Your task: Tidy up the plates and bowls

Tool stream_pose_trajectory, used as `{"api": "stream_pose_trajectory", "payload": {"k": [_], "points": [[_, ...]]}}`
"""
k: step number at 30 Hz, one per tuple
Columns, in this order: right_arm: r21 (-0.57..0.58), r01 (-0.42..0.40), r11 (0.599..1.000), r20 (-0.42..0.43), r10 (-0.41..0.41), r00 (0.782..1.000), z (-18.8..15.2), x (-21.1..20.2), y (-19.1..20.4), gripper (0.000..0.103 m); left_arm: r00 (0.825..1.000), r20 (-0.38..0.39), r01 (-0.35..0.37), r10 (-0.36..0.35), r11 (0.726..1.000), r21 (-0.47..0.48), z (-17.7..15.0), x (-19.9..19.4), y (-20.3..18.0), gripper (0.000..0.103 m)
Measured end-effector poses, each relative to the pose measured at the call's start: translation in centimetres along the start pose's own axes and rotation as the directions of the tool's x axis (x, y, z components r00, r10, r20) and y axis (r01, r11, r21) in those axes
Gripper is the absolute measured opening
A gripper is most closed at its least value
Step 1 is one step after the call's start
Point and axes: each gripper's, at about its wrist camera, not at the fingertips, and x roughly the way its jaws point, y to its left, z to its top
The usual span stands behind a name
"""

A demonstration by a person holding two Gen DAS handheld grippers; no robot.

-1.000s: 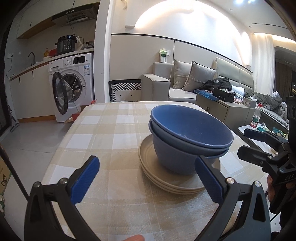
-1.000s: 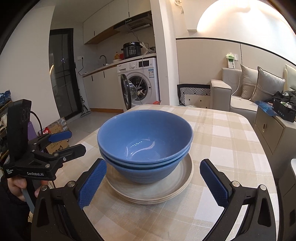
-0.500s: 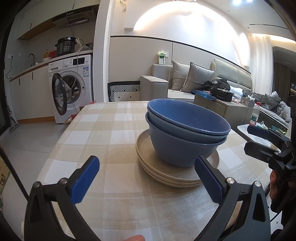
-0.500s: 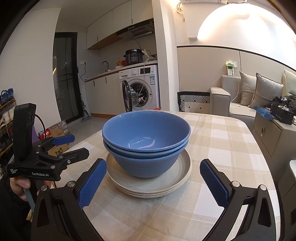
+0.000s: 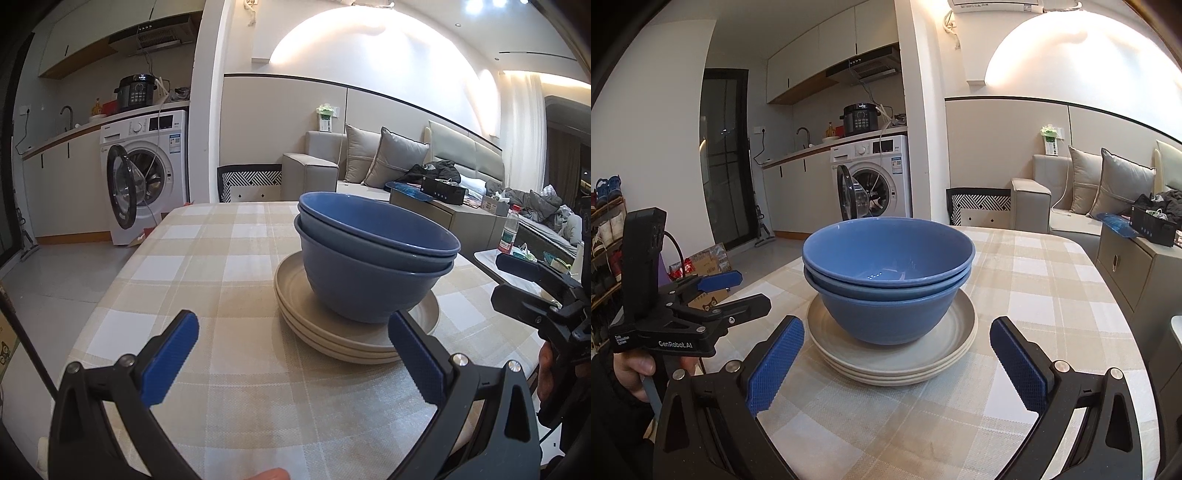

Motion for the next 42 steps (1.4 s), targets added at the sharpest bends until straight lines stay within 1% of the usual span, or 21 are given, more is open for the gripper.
{"api": "stream_pose_trajectory", "payload": {"k": [16, 42], "points": [[0.004, -0.003, 1.0, 0.0, 0.003, 1.0, -0.35, 0.19, -0.3, 0.102, 1.0, -0.006, -0.005, 0.006, 1.0, 0.009, -0.19, -0.17, -0.27, 0.103], [0.002, -0.014, 1.0, 0.002, 0.014, 1.0, -0.25, 0.13, -0.13, 0.102, 1.0, 0.001, 0.01, -0.01, 1.0, 0.009, 0.01, -0.55, -0.38, 0.103]]}}
